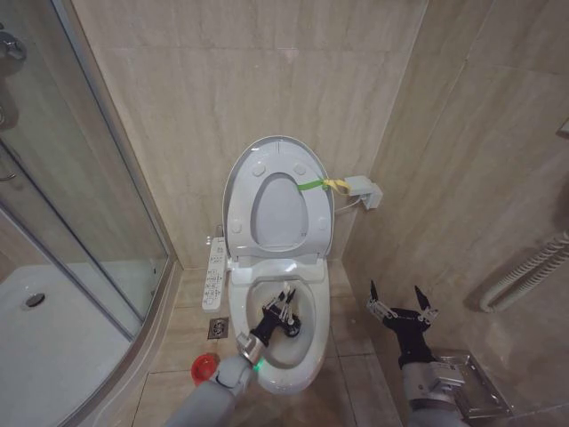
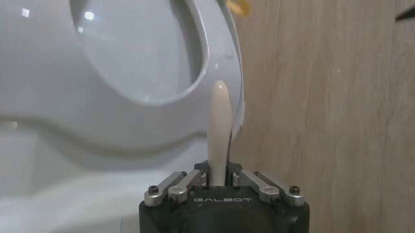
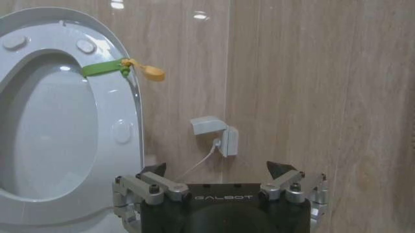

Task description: Open the toilet lid, clean the toilet bowl with a toilet brush, close the toilet lid, and flush.

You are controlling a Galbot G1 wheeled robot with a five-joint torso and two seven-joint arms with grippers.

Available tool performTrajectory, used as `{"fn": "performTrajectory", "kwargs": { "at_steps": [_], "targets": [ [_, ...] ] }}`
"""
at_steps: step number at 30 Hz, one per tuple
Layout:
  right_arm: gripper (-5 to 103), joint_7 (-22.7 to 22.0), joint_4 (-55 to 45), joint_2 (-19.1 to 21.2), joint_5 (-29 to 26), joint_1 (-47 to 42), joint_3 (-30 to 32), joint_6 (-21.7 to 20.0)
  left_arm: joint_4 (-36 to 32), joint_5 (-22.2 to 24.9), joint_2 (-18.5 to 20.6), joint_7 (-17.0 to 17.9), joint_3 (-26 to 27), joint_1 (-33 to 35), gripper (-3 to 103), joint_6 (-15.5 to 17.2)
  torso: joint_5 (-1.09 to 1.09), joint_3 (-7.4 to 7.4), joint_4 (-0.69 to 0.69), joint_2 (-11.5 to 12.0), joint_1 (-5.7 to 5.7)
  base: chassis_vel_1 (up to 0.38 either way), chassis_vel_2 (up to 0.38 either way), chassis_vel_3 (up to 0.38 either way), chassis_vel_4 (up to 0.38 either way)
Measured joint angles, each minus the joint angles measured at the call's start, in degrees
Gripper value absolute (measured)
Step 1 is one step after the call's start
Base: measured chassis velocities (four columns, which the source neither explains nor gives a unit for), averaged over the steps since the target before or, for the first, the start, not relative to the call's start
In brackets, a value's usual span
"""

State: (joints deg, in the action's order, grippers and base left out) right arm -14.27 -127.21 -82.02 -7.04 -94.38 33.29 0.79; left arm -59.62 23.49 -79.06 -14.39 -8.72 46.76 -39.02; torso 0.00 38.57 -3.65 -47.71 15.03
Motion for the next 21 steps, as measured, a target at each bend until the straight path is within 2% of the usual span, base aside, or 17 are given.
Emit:
{"fn": "performTrajectory", "kwargs": {
  "at_steps": [6, 13, 17, 21],
  "targets": [
    [100, 0.0, 0.0, 0.0, 0.0, 0.0, 0.0, 0.0, -1.62, -0.65, -1.48, 0.51, 0.08, -1.28, 17, -1.13, 0.0, 0.0, -0.01, 0.0, 0.0, 0.0, 0.0, 0.0, 0.0],
    [100, 0.0, 0.0, 0.0, 0.0, 0.0, 0.0, 0.0, 2.96, 1.03, -3.43, 0.55, -1.85, -1.44, 17, -0.07, 0.01, 0.0, 0.0, 0.0, 0.0, 0.0, 0.0, 0.0, 0.0],
    [100, 0.0, 0.0, 0.0, 0.0, 0.0, 0.0, 0.0, 3.52, 1.78, -2.22, -0.28, -2.06, -0.92, 17, 0.13, 0.0, -0.01, 0.01, -0.01, 0.0, 0.0, 0.0, 0.0, 0.0],
    [100, 0.0, 0.0, 0.0, 0.0, 0.0, 0.0, 0.0, 0.63, 1.11, 0.13, -0.38, -0.63, -0.29, 17, 0.12, -0.01, 0.0, 0.01, 0.0, 0.0, 0.0, 0.0, 0.0, 0.0]
  ]
}}
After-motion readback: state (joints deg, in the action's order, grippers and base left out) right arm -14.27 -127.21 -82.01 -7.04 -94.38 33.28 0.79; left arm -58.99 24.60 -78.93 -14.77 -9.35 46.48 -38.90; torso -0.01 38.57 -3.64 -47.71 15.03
